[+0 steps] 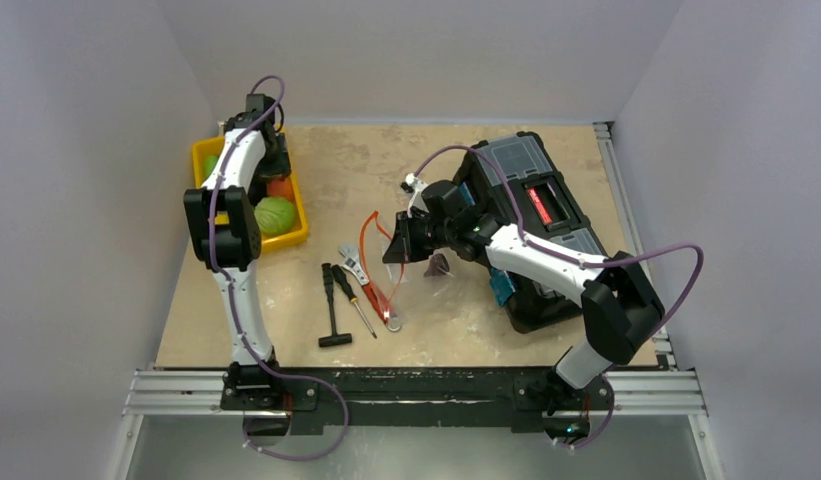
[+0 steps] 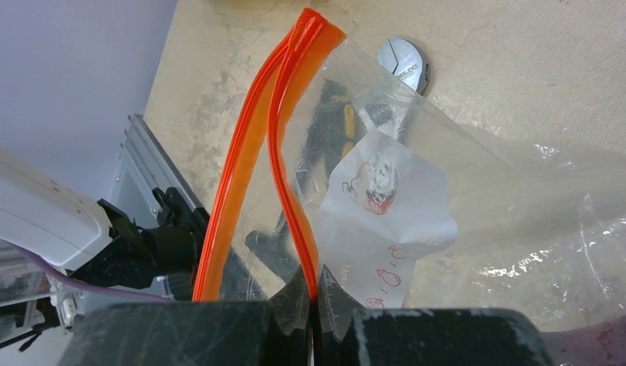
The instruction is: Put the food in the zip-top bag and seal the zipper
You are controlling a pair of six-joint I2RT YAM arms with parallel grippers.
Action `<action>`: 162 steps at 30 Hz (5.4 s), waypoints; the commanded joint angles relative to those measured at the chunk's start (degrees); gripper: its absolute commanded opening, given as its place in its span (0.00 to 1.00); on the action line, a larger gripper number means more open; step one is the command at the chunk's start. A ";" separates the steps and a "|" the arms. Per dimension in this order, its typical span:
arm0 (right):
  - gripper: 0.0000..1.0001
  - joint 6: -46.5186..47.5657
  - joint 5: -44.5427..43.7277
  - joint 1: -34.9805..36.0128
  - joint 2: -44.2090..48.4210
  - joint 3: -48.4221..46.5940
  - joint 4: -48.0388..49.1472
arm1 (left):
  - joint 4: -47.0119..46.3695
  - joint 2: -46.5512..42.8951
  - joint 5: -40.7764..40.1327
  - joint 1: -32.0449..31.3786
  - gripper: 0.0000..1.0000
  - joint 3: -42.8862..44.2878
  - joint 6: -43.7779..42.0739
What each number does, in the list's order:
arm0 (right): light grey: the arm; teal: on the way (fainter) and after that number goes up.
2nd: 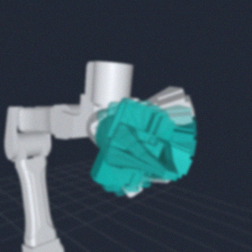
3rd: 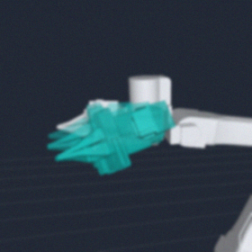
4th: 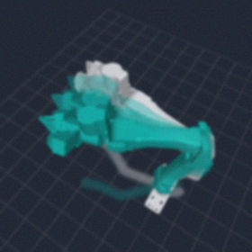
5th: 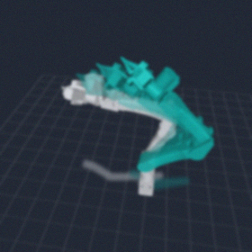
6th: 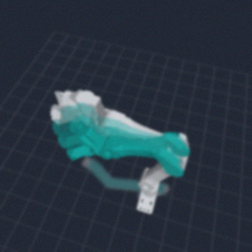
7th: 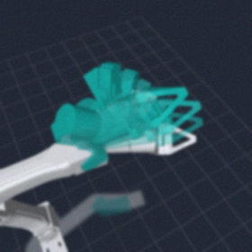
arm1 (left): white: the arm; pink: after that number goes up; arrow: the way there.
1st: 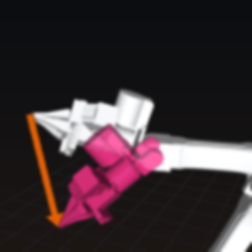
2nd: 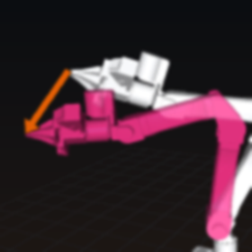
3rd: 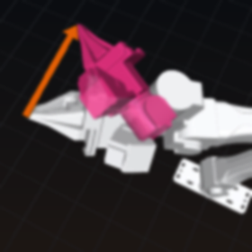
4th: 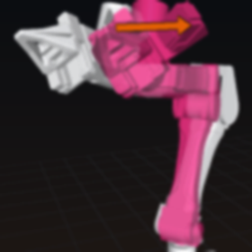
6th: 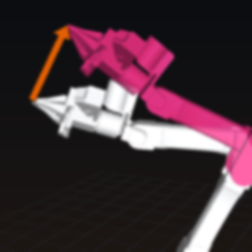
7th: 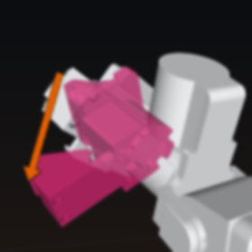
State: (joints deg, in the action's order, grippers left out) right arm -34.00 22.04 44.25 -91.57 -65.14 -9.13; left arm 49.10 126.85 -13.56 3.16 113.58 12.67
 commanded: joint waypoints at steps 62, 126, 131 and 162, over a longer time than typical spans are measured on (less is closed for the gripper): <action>0.00 -7.14 -1.05 1.23 1.20 -3.68 1.39 | -19.79 -65.28 45.83 -15.96 0.00 -52.30 35.71; 0.00 -3.29 -14.66 6.02 7.06 -4.38 -4.15 | 3.20 -83.84 10.31 -24.08 0.97 -49.78 12.03; 0.00 -2.69 -13.86 5.79 5.95 -3.36 -3.14 | 4.75 -79.00 -2.88 -22.78 0.98 -49.64 8.84; 0.00 -0.32 -5.92 3.44 0.64 -3.85 2.31 | -22.01 -31.73 14.89 21.07 0.95 -43.96 53.82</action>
State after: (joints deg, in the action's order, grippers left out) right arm -35.31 14.74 48.03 -90.50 -68.01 -9.02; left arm 29.71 90.85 0.84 22.96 65.08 60.60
